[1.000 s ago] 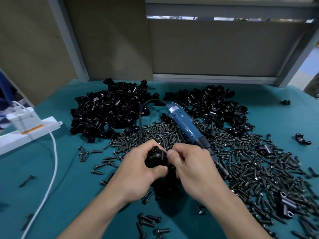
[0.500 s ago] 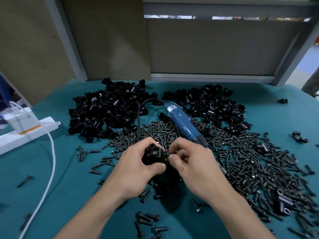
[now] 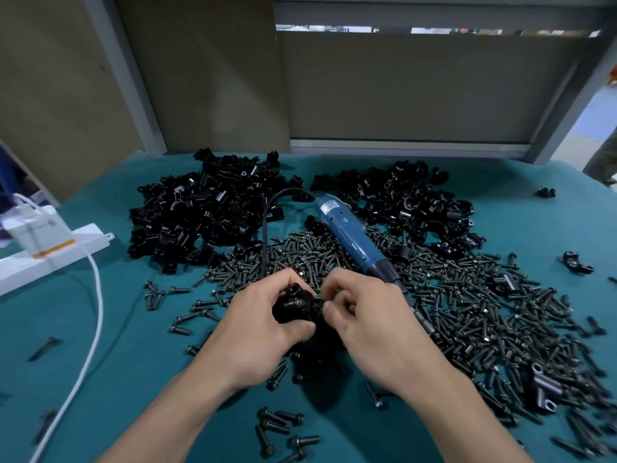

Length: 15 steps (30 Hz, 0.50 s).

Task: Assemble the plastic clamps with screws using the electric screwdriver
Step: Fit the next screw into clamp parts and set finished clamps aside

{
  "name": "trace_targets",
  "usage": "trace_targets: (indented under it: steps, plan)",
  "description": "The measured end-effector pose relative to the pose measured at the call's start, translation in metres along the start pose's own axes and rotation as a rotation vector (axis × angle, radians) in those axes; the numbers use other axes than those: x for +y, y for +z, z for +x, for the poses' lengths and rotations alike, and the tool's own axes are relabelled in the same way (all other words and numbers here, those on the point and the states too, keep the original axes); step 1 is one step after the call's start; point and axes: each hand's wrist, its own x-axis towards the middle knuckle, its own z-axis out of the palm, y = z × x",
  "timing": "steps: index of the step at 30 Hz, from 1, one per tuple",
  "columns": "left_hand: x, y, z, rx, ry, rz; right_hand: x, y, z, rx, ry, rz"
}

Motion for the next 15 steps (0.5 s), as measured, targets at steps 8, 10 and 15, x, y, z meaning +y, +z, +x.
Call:
trace_targets:
  steps: [8,10,15]
  plan:
    - [0.0,0.001,0.002,0.045,0.002,-0.061,0.0,-0.008,0.0,0.014,0.003,0.025]
    - [-0.001,0.001,0.001,0.045,0.004,-0.065,-0.002,-0.004,0.0,-0.014,0.002,0.006]
    - [0.001,0.001,0.001,0.045,0.024,-0.048,-0.006,0.0,0.003,0.037,0.072,0.044]
